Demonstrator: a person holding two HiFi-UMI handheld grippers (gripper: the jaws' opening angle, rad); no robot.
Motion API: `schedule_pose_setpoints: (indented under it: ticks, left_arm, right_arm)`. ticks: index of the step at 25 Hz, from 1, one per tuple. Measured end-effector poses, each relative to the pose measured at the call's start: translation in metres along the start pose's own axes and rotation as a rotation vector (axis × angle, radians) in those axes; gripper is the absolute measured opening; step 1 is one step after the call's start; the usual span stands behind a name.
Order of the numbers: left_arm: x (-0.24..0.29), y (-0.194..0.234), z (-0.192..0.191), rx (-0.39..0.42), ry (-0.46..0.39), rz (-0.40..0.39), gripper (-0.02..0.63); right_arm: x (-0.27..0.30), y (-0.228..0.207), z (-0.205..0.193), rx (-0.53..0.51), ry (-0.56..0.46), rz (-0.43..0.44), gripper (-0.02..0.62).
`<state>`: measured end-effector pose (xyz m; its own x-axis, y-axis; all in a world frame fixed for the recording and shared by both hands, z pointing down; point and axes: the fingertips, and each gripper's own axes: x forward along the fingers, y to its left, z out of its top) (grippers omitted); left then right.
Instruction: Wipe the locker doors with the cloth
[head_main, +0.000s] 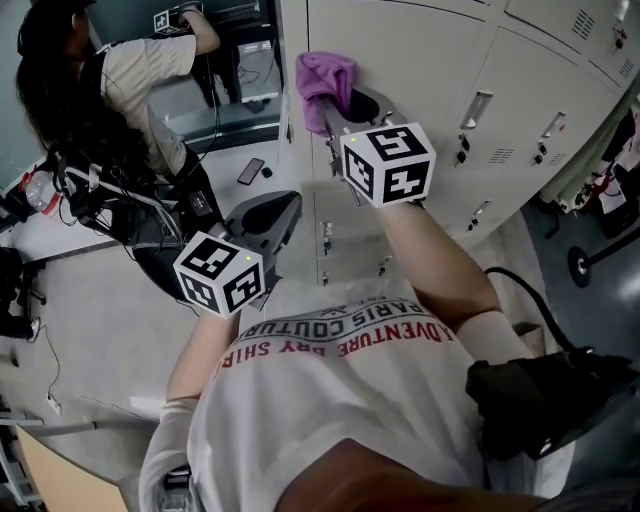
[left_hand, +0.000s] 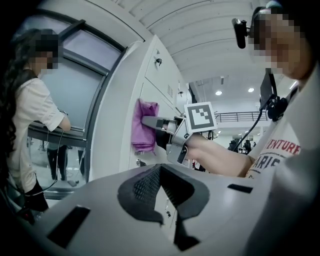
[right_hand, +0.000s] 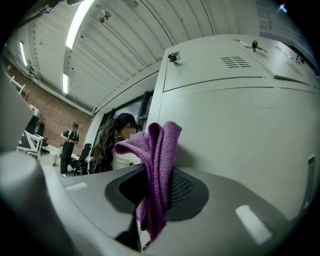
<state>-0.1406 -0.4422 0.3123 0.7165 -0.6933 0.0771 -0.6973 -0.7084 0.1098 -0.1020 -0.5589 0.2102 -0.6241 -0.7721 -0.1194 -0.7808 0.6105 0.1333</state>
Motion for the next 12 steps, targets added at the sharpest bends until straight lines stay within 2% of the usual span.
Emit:
schedule_pose_setpoints:
  ticks: [3,7,12]
  left_arm:
    - [0.003,0.0,-0.001,-0.009,-0.002,-0.008,0.002]
    - [0.012,-0.002,-0.002,-0.008,0.002,-0.024,0.002]
    - [0.024,-0.01,-0.002,-0.006,0.009,-0.057,0.002]
  right_arm:
    - [0.001,-0.001,-0.001,-0.026,0.006,-0.005,0.061]
    - [-0.003,-0.009,0.0,-0.008,0.004,-0.005,0.061]
    - [-0.016,-0.032,-0.001,0.0,0.01,-0.049,0.061]
